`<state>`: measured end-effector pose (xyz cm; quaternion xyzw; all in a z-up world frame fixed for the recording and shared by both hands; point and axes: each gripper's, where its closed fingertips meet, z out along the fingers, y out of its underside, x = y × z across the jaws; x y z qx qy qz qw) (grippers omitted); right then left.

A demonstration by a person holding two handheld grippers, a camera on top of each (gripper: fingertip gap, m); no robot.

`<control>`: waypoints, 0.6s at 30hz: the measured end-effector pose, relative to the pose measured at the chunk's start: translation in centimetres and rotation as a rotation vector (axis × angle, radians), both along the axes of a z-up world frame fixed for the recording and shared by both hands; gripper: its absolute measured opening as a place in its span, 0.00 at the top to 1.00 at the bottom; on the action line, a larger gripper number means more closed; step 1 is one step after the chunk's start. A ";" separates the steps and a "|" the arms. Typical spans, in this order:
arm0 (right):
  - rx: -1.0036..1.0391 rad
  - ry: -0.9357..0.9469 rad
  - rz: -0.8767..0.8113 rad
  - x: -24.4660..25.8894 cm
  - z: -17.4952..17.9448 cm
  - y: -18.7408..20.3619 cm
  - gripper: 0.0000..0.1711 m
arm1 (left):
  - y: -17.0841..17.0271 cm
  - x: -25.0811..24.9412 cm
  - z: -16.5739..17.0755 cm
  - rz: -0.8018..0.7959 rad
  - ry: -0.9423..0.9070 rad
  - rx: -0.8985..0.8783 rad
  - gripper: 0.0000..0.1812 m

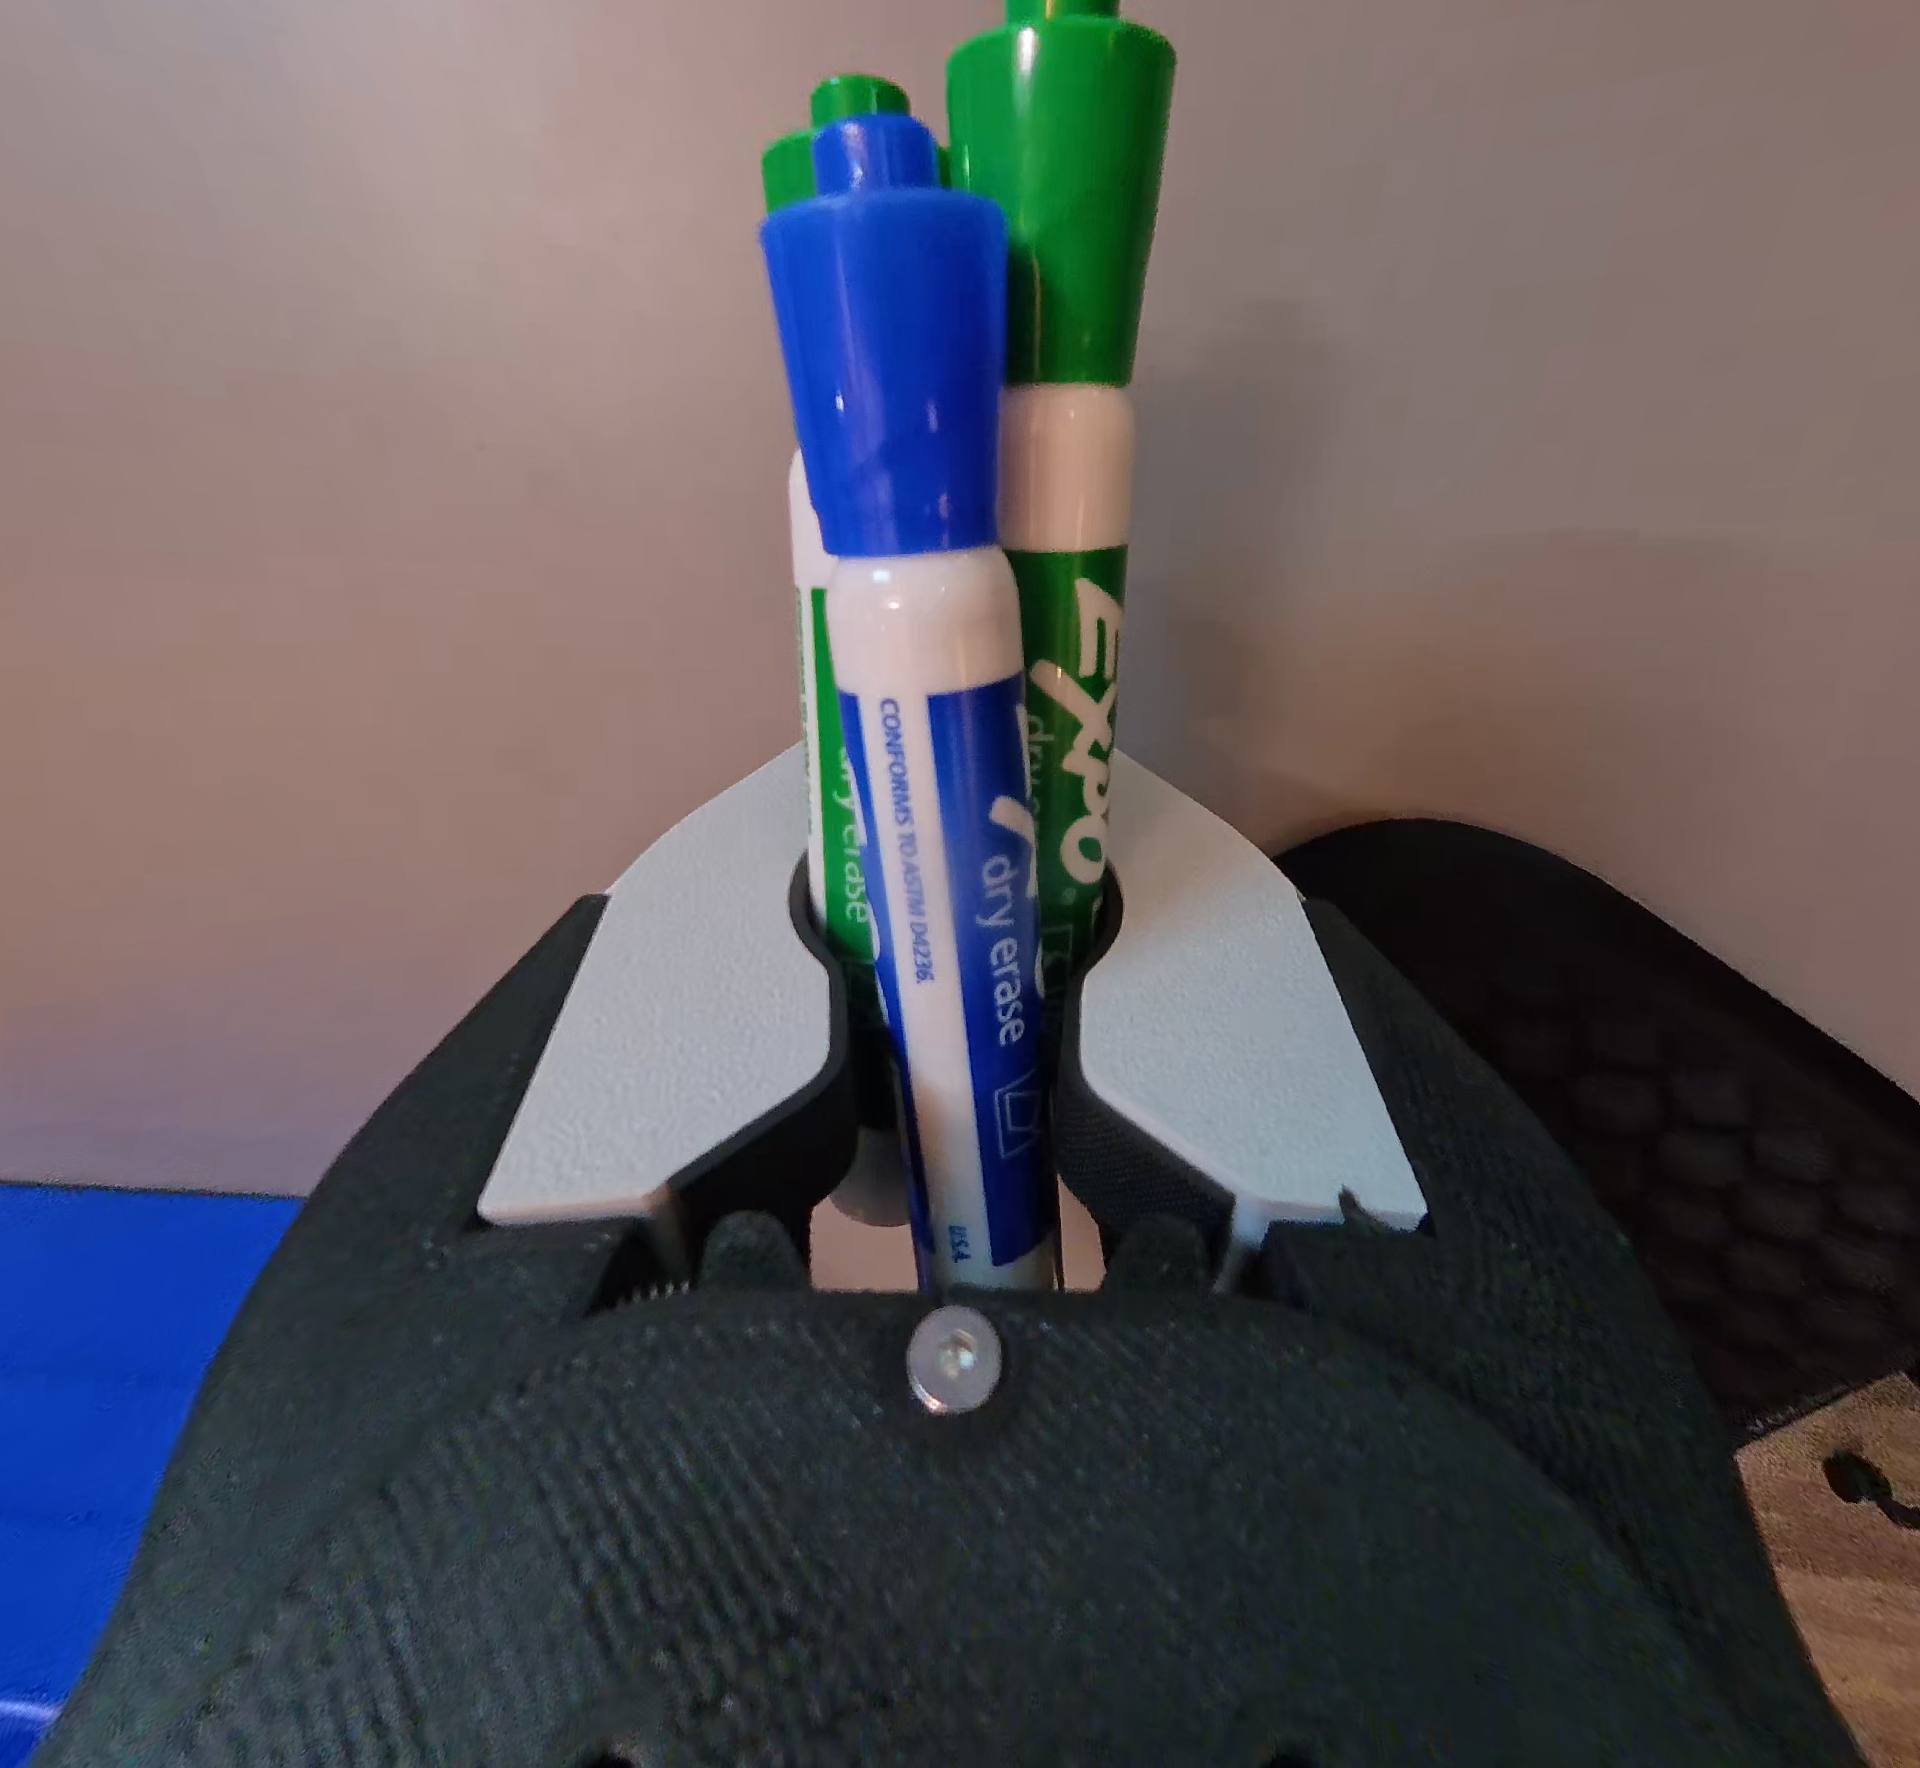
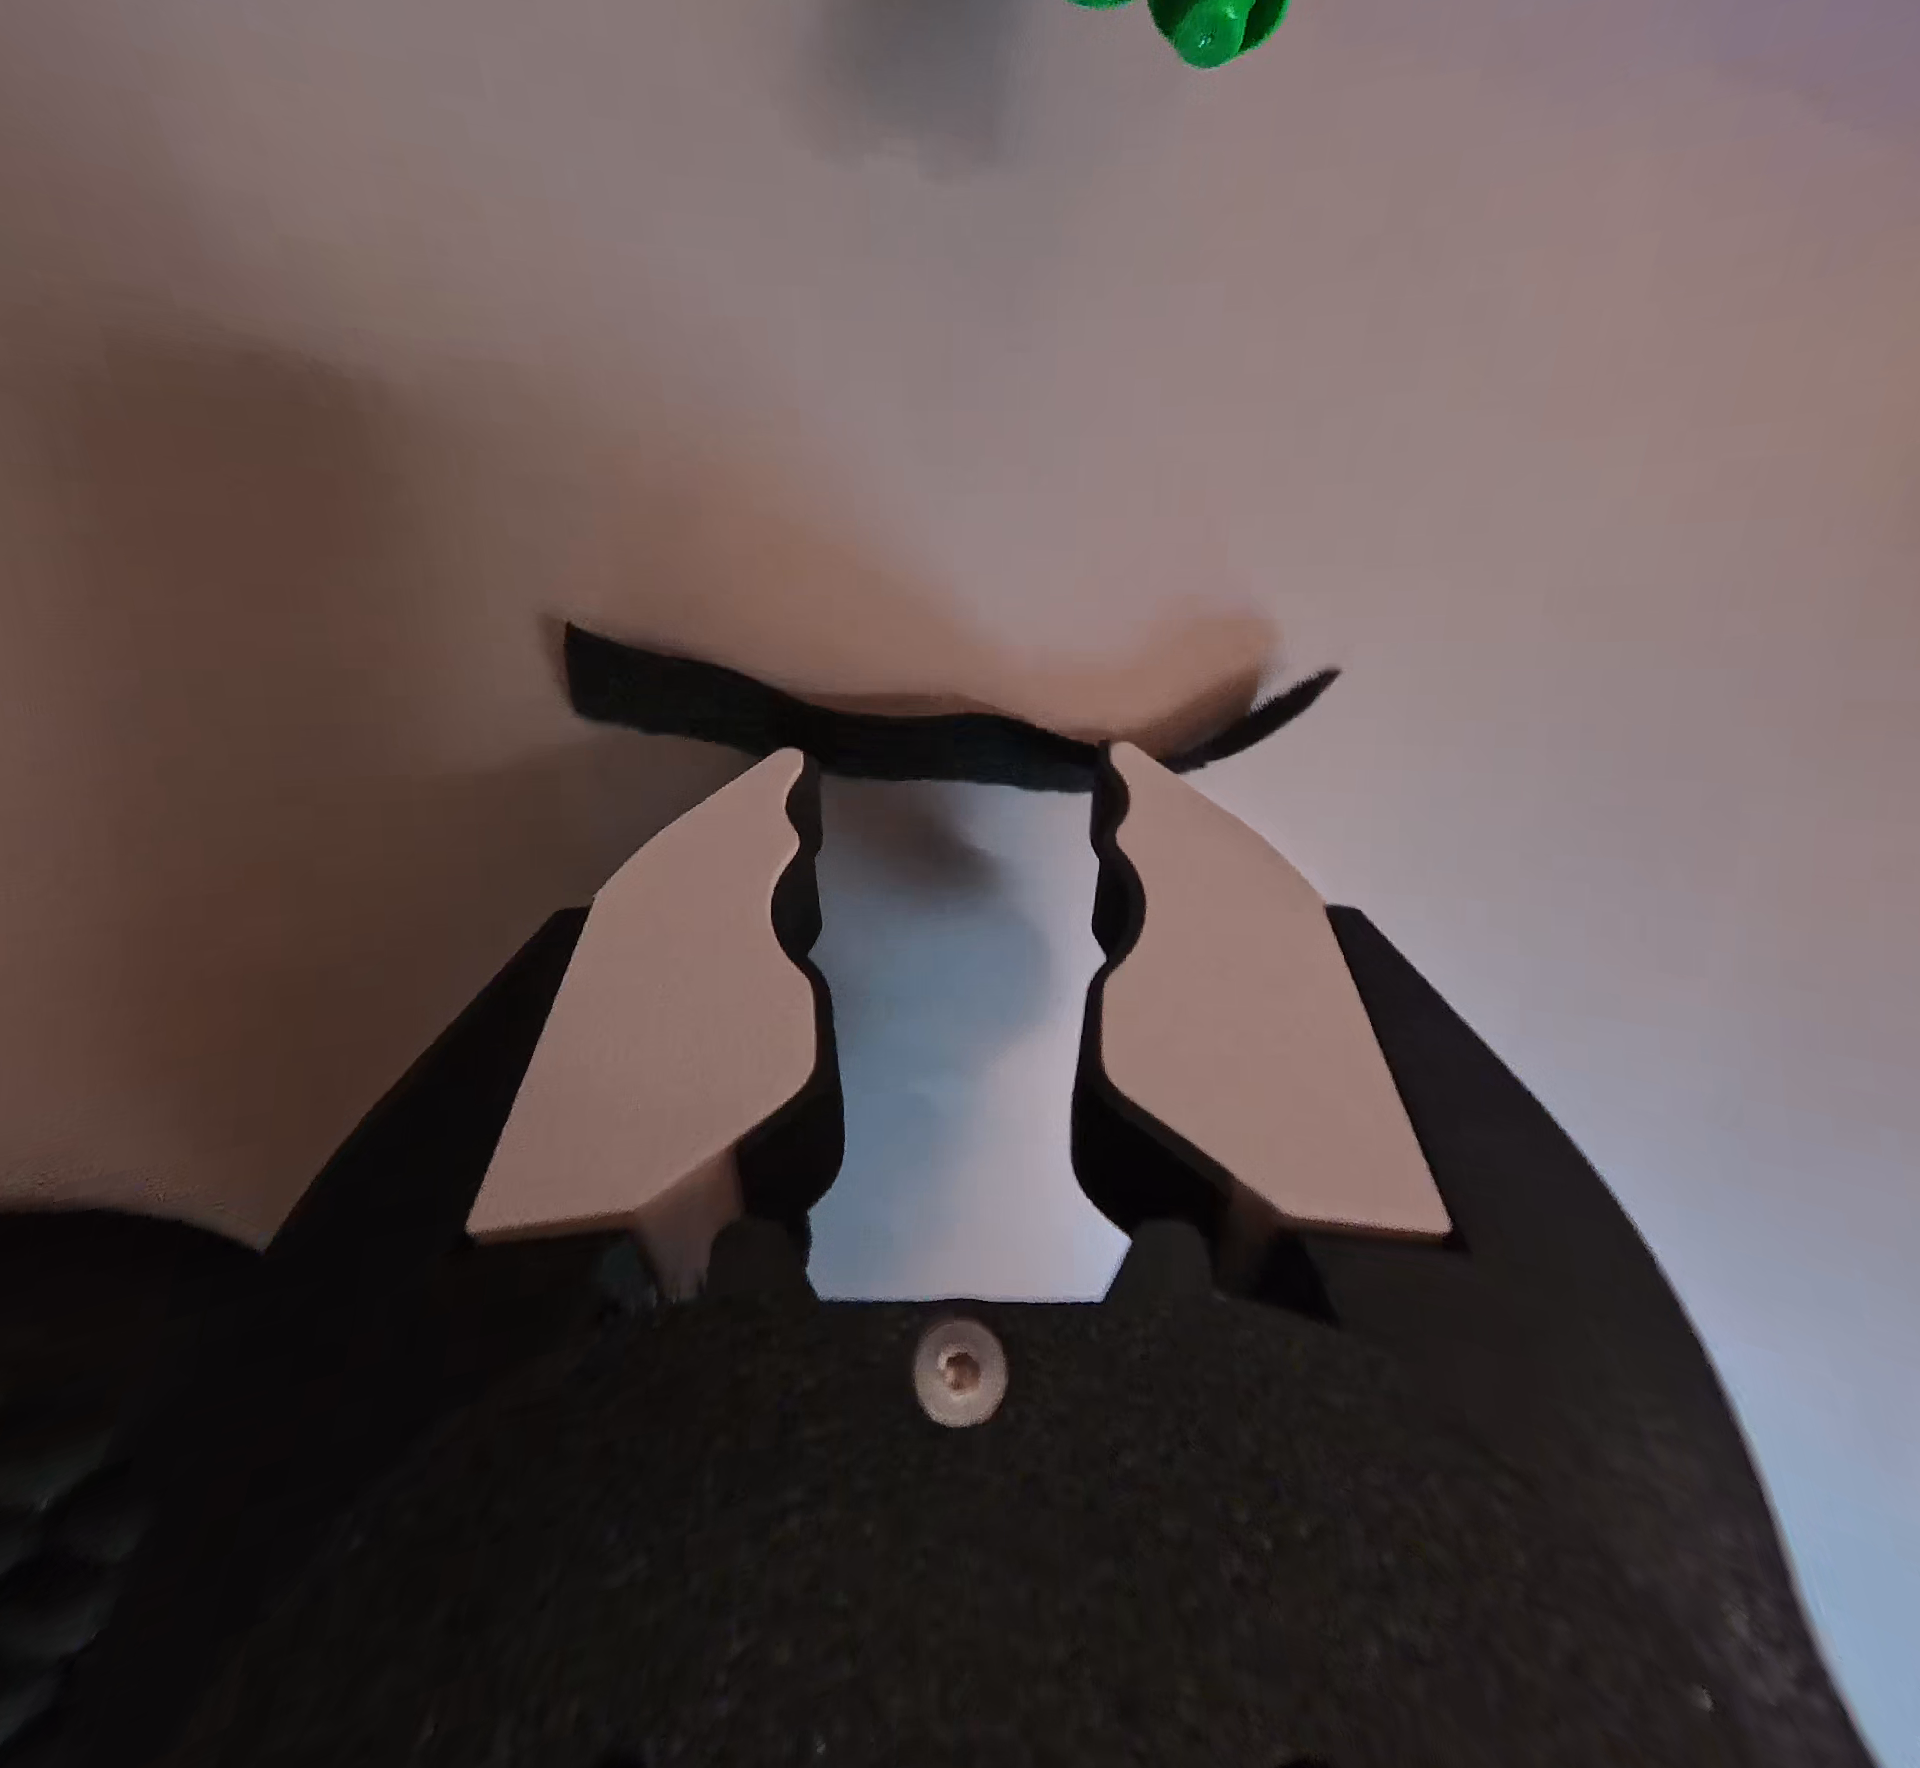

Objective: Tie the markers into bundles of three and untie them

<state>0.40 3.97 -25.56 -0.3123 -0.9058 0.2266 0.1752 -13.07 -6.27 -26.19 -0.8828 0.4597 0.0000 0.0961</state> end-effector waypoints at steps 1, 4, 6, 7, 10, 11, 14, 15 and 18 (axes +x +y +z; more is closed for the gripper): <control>0.003 0.000 -0.004 -0.3 -0.1 -0.1 0.71 | 0.0 0.0 0.1 0.001 -0.002 0.003 0.76; 0.035 -0.009 -0.008 -1.0 -0.6 -0.6 0.71 | -0.1 -0.1 0.1 0.003 0.002 0.005 0.76; 0.027 -0.032 -0.027 -1.5 -0.7 -1.1 0.72 | -0.2 -0.1 0.1 0.004 0.002 0.002 0.76; 0.028 -0.050 -0.045 -1.6 -0.7 -1.2 0.72 | -0.2 -0.2 0.1 0.004 0.004 0.001 0.76; -0.010 -0.087 -0.107 -1.9 -0.4 -1.4 0.70 | -0.3 -0.2 0.2 0.001 0.009 0.001 0.76; -0.036 -0.091 -0.135 -2.1 -0.2 -1.5 0.70 | -0.4 -0.3 0.2 0.000 0.011 -0.002 0.76; -0.107 -0.096 -0.248 -2.3 0.6 -1.2 0.65 | -0.5 -0.5 0.2 0.000 0.024 -0.004 0.76; -0.136 -0.092 -0.287 -2.4 0.9 -1.2 0.63 | -0.5 -0.6 0.2 -0.001 0.028 -0.007 0.76; -0.176 -0.097 -0.378 -2.4 0.4 -1.0 0.57 | -0.6 -0.7 0.2 -0.003 0.032 -0.008 0.76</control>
